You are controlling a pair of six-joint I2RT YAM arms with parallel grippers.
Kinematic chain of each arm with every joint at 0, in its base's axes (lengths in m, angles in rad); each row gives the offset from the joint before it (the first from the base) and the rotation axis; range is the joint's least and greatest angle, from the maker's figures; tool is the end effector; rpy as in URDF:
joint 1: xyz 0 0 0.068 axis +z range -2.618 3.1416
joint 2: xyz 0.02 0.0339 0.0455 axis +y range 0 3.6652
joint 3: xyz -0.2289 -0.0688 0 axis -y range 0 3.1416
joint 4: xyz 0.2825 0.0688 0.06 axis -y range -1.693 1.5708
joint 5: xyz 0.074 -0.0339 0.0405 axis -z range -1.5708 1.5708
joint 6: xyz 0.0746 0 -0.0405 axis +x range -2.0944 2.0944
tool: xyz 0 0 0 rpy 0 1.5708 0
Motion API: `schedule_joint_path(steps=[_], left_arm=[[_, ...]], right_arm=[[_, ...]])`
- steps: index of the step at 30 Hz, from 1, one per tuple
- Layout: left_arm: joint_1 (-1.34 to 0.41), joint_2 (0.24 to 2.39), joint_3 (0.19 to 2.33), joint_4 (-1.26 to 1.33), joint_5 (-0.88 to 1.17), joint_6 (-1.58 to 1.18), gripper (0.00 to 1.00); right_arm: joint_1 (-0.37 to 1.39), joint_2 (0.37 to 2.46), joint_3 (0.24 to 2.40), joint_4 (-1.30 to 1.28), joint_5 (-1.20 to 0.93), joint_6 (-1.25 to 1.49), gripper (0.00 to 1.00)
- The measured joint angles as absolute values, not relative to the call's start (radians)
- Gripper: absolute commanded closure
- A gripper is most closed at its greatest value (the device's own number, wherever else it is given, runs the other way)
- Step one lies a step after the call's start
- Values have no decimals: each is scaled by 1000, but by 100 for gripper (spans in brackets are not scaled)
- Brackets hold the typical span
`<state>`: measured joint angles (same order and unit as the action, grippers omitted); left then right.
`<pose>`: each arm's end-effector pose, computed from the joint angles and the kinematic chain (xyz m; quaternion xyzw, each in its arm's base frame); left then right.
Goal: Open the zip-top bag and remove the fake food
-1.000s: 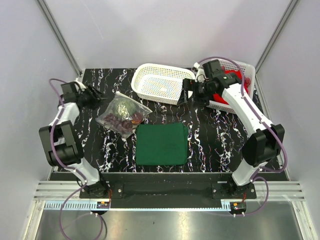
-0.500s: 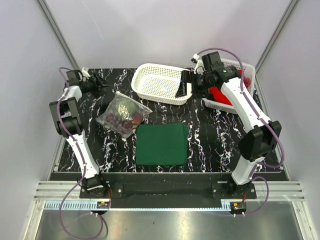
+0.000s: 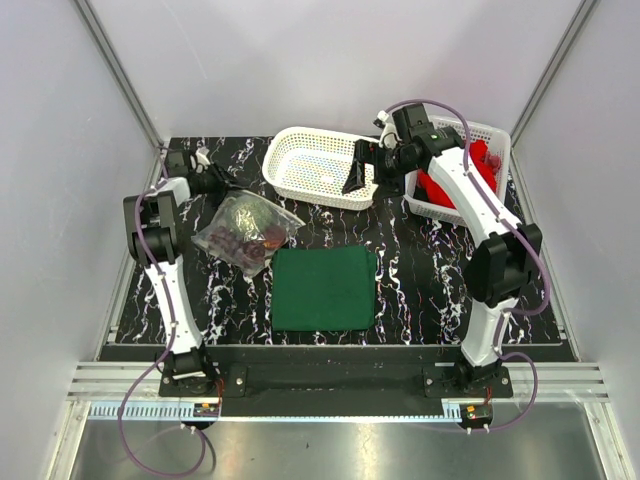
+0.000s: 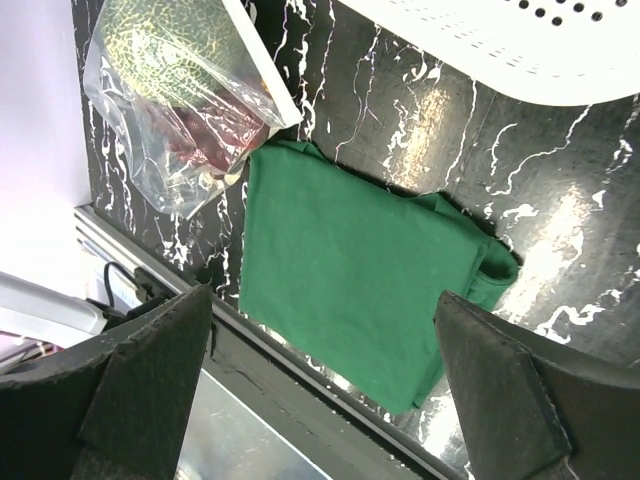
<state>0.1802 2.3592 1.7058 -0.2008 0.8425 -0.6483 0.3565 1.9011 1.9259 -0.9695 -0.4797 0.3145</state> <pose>0.5258 0.0392 0.0575 -0.2127 0.8401 -0.4467 0.2225 0.4165 0.1919 0.2834 -0.0925 0.9224 0.3119 0.2081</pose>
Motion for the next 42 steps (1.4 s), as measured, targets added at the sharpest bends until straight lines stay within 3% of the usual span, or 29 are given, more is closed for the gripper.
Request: schedule_joint_path(steps=[3,6,13,24,28,35,39,40,41,42], left_arm=[[204,2359,1705,-167,857,-682,94],[225,2356,1702,-139,868,-705,100],[227,2199,1627,-147,871,-706,100],[147,1708,1393,-174,867,-624,100],[133,1627,1312,-196,867,-606,100],[125,1554,1240,-221,868,-599,100],[125,1528,1229,-240,869,-598,100],[125,1524,1226,-243,870,-598,95],[125,1520,1222,-244,871,-598,83],[125,1518,1221,-248,871,-597,55]], right_arm=[[357,1919,1927,-966,-491,331,0],[361,1947,1943,-966,-499,342,0],[396,2062,2090,-931,-542,350,1],[514,2411,2596,-802,-656,381,0],[581,2458,2629,-723,-728,389,4],[706,2459,2518,-619,-804,384,29],[736,2459,2469,-607,-807,384,59],[736,2459,2466,-605,-806,382,75],[733,2459,2465,-602,-806,382,83],[731,2459,2464,-598,-806,382,88]])
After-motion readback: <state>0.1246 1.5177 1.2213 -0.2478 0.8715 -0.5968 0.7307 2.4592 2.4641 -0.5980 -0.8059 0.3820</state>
